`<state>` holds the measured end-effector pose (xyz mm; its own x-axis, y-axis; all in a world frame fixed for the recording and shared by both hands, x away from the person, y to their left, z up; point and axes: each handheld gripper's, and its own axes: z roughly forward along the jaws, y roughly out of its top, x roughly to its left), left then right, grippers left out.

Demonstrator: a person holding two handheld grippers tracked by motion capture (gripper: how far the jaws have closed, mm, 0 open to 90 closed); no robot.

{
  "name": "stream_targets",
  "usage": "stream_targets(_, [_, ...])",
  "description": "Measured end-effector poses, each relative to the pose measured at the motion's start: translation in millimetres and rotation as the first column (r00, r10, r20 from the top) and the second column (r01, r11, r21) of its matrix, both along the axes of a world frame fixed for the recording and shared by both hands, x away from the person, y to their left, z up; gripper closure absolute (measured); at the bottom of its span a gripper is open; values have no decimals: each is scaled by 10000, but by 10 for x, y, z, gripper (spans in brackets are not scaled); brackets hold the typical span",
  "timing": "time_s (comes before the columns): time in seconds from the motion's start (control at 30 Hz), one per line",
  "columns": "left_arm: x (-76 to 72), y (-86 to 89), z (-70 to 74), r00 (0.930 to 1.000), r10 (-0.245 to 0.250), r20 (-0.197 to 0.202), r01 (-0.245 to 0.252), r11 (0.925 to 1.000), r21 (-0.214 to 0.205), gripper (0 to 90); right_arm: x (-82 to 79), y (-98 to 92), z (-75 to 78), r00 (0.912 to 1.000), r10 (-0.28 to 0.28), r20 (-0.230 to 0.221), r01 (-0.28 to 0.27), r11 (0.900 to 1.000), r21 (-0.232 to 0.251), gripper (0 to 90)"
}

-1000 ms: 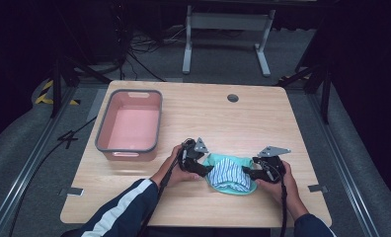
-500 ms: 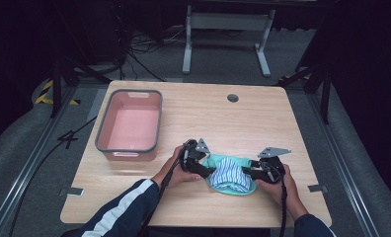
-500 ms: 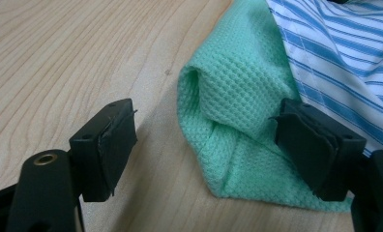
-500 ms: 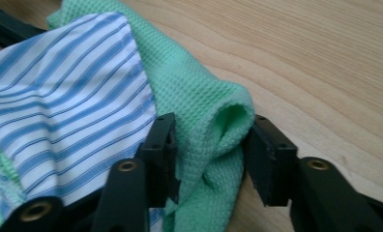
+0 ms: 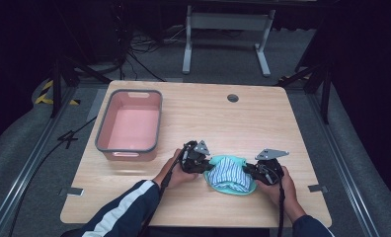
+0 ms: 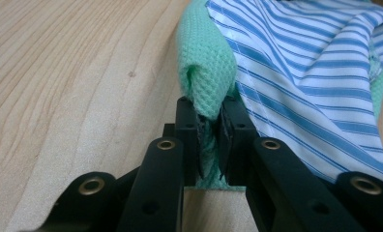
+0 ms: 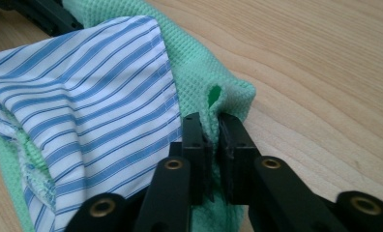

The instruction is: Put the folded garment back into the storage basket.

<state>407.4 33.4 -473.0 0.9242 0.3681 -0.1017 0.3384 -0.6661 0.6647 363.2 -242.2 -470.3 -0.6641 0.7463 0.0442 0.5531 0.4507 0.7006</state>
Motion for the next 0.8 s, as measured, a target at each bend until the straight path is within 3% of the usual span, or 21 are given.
stream_targets(0.17, [-29, -31, 41, 10000, -26, -27, 27, 9995, 326, 821, -23, 3, 41, 9998, -5, 195, 9, 9998, -193, 865])
stream_targets(0.27, [-55, -59, 95, 9998, -34, 199, 24, 9987, 501, 824, -40, -3, 93, 9995, -75, 299, 79, 9999, -125, 867])
stream_targets(0.8, [19, -133, 521, 9975, -42, 710, 4, 9985, 546, 830, -14, -19, 400, 9972, -392, 639, 393, 9992, -9, 873])
